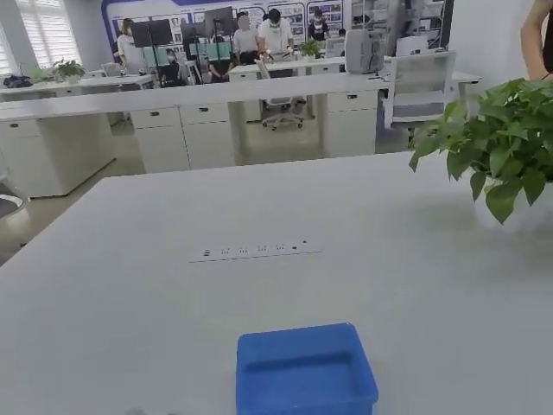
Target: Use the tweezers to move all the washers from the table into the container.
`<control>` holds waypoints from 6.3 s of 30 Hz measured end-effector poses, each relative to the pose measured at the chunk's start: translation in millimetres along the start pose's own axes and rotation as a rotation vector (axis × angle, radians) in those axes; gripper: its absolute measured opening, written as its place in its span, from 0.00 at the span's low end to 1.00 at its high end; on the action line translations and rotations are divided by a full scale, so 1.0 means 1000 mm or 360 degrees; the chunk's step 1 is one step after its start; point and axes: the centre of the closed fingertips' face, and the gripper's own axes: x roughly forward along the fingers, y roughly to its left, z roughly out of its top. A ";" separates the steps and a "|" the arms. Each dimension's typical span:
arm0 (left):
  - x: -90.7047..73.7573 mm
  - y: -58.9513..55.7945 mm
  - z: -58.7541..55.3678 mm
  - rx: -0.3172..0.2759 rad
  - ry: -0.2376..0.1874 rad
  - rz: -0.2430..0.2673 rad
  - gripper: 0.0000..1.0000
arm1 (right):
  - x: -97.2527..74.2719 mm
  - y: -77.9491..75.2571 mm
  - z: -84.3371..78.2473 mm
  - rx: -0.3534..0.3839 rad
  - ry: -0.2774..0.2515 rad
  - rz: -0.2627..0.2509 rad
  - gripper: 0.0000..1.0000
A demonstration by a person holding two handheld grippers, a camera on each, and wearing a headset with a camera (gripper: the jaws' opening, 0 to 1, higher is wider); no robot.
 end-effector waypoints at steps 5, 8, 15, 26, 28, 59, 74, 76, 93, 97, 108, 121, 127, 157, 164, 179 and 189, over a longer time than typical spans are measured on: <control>0.003 0.001 -0.001 0.0108 0.0060 0.0002 0.10 | 0.001 -0.001 -0.005 -0.0006 0.0032 0.0003 0.38; 0.004 0.000 -0.002 0.0166 0.0084 -0.0009 0.06 | 0.001 0.000 -0.006 0.0001 0.0036 0.0016 0.38; 0.005 0.003 -0.002 0.0292 0.0138 0.0006 0.03 | 0.003 0.002 -0.007 0.0000 0.0051 0.0030 0.37; -0.001 -0.003 0.002 0.0447 0.0199 -0.0058 0.00 | 0.004 0.006 -0.010 -0.0005 0.0078 0.0068 0.36; -0.004 -0.005 0.005 0.0453 0.0195 -0.0066 0.00 | 0.004 0.007 -0.010 -0.0008 0.0081 0.0072 0.35; -0.054 -0.040 0.058 0.0607 0.0120 -0.0083 0.00 | 0.026 0.092 -0.027 -0.0440 0.0384 0.0606 0.28; -0.057 -0.044 0.068 0.0634 0.0162 -0.0126 0.00 | 0.077 0.153 -0.017 -0.0509 0.0309 0.0982 0.21; -0.057 -0.044 0.070 0.0638 0.0157 -0.0131 0.00 | 0.080 0.157 -0.016 -0.0536 0.0301 0.1004 0.21; -0.060 -0.044 0.086 0.0643 0.0167 -0.0180 0.00 | 0.106 0.178 -0.012 -0.0644 0.0273 0.1083 0.07; -0.065 -0.038 0.089 0.0653 0.0175 -0.0165 0.00 | 0.115 0.180 -0.002 -0.0635 0.0219 0.1071 0.07; -0.067 -0.023 0.094 0.0700 0.0215 -0.0113 0.00 | 0.132 0.176 0.014 -0.0556 0.0118 0.1016 0.08; -0.061 -0.018 0.093 0.0741 0.0263 -0.0136 0.00 | 0.138 0.174 0.012 -0.0472 0.0125 0.1030 0.08; -0.059 -0.016 0.093 0.0747 0.0270 -0.0136 0.00 | 0.141 0.174 0.012 -0.0434 0.0130 0.1029 0.09; -0.052 -0.055 0.086 0.0622 0.0185 -0.0345 0.00 | 0.107 0.194 -0.011 -0.0365 0.0271 0.1143 0.10; -0.052 -0.051 0.084 0.0638 0.0201 -0.0330 0.00 | 0.105 0.201 -0.007 -0.0514 0.0216 0.1169 0.19; -0.044 -0.042 0.081 0.0457 0.0059 -0.0286 0.00 | 0.109 0.193 0.001 -0.0538 0.0153 0.1124 0.04; -0.057 -0.043 0.082 -0.0029 -0.0314 -0.0193 0.14 | 0.115 0.188 0.004 -0.0382 0.0163 0.1133 0.03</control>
